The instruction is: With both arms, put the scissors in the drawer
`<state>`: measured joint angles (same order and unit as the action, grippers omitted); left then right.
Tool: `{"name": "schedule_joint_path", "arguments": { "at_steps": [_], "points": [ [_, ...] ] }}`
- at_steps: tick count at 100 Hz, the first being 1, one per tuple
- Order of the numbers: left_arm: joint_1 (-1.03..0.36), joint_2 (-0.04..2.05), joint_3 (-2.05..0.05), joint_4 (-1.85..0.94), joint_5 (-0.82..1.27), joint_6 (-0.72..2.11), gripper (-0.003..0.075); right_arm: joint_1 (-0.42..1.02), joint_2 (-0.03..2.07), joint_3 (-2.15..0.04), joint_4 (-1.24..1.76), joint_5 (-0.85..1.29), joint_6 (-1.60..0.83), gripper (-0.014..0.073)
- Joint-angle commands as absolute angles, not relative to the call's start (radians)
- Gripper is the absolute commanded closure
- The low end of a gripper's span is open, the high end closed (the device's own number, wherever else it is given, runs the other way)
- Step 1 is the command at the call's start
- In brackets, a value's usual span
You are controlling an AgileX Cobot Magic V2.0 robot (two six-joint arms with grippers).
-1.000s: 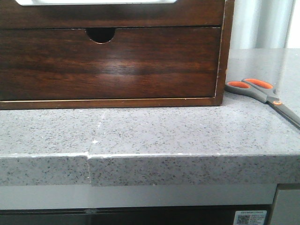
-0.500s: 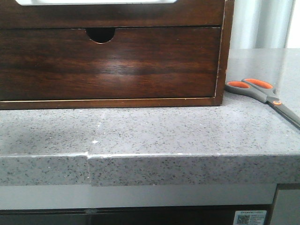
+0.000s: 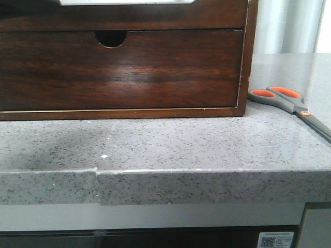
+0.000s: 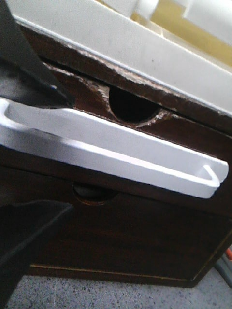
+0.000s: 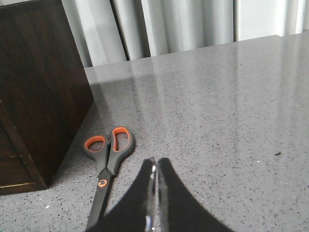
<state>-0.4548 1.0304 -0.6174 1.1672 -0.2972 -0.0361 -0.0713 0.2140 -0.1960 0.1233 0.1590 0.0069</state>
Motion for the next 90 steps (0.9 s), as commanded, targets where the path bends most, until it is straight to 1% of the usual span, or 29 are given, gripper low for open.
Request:
{"name": "schedule_joint_path", "arguments": {
  "at_steps": [1, 16, 21, 33, 45, 50, 62, 90],
  "points": [
    [-0.465, 1.038, -0.668, 1.185, -0.322, -0.042, 0.0322, -0.072, 0.232, -0.228, 0.126, 0.067, 0.000, 0.0644],
    [-0.465, 1.054, -0.688, 1.218, -0.287, -0.042, 0.0325, -0.072, 0.232, -0.228, 0.126, 0.067, 0.000, 0.0644],
    [-0.465, 1.059, -0.689, 1.235, -0.271, -0.040, 0.0349, -0.072, 0.232, -0.228, 0.126, 0.067, 0.000, 0.0644],
    [-0.465, 1.070, -0.689, 1.257, -0.268, -0.040, 0.0461, -0.072, 0.232, -0.228, 0.126, 0.067, 0.000, 0.0644],
    [-0.465, 1.076, -0.689, 1.260, -0.261, -0.040, 0.0608, -0.072, 0.232, -0.228, 0.126, 0.067, 0.000, 0.0644],
    [-0.465, 1.077, -0.689, 1.264, -0.260, -0.040, 0.0656, -0.072, 0.232, -0.228, 0.126, 0.067, 0.000, 0.0644],
    [-0.465, 1.077, -0.689, 1.277, -0.249, -0.040, 0.0743, -0.072, 0.232, -0.228, 0.126, 0.067, 0.000, 0.0644],
    [-0.465, 1.077, -0.689, 1.299, -0.245, -0.040, 0.0742, -0.072, 0.232, -0.228, 0.126, 0.067, 0.000, 0.0644]
  ]
}}
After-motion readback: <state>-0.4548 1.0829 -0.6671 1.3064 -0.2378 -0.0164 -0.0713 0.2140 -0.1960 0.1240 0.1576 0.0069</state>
